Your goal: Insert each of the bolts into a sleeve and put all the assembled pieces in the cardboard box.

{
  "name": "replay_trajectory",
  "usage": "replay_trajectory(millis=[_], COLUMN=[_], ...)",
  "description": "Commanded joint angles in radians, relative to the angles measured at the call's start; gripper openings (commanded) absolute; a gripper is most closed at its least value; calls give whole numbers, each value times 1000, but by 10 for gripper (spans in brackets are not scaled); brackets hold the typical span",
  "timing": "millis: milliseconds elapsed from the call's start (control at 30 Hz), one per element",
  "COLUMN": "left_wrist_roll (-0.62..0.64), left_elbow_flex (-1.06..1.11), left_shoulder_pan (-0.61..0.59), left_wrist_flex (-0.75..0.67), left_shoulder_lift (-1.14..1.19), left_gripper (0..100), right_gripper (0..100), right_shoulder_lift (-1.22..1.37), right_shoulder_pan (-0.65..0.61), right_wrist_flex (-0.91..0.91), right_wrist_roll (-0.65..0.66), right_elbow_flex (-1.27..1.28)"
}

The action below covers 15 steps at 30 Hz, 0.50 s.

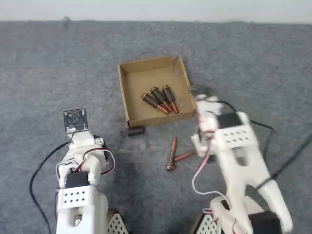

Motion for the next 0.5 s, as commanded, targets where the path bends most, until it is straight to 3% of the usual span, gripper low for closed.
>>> replay_trajectory(millis=[0, 300, 467], left_wrist_roll=[-3, -3, -3], left_elbow_flex=[-42, -42, -41], left_shoulder_pan=[2, 0, -2], left_wrist_flex=[-26, -26, -26], left_shoulder_lift=[6, 6, 6], left_gripper=[11, 11, 11], right_gripper=[7, 10, 10], right_shoulder_lift=[-65, 54, 199], right_shoulder_pan=[139, 403, 456], right_wrist_flex=[-70, -305, -395], right_wrist_roll=[66, 87, 89], right_elbow_flex=[63, 120, 94])
